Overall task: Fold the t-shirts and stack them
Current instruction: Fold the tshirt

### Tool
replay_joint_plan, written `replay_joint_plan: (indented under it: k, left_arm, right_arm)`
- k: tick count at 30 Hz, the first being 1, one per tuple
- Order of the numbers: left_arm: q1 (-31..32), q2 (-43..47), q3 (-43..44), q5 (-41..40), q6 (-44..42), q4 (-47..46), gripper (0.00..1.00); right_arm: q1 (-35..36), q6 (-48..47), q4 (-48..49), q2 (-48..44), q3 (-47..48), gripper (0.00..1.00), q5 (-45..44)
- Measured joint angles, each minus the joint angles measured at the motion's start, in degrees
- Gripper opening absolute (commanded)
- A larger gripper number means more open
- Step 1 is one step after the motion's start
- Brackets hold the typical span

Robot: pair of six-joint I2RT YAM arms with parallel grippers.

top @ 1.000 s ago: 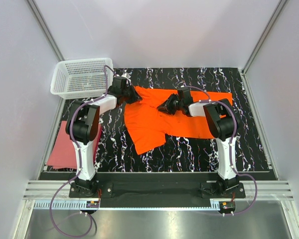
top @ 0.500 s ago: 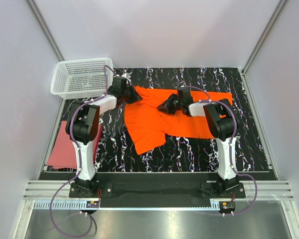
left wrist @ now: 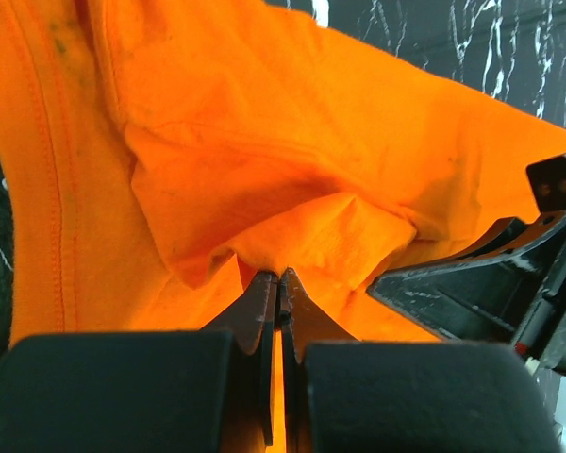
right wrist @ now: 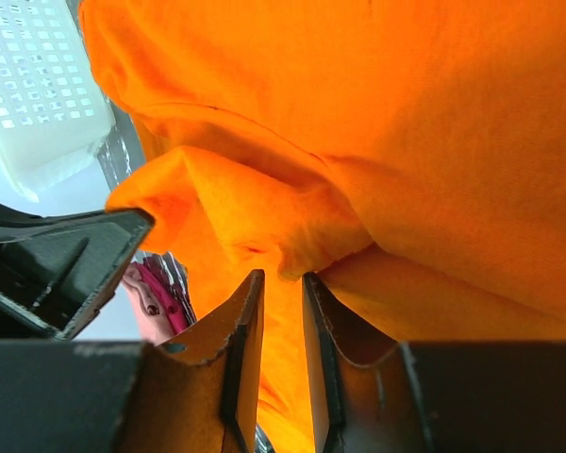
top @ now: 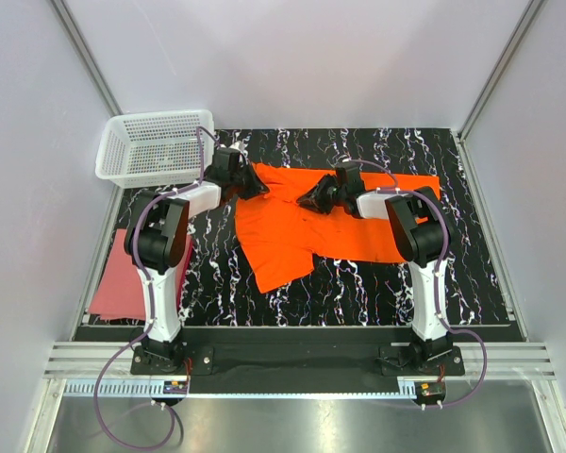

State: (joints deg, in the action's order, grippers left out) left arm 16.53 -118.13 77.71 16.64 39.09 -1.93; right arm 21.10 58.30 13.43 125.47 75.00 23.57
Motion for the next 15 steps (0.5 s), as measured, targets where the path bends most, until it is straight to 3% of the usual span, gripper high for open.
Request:
replay_joint_plan:
  k: [15]
  left_arm:
    - [0.00, 0.00, -0.48, 0.24, 0.46, -1.09, 0.00]
  right_arm:
    - [0.00, 1.36, -0.09, 0.28, 0.70, 0.30, -0.28]
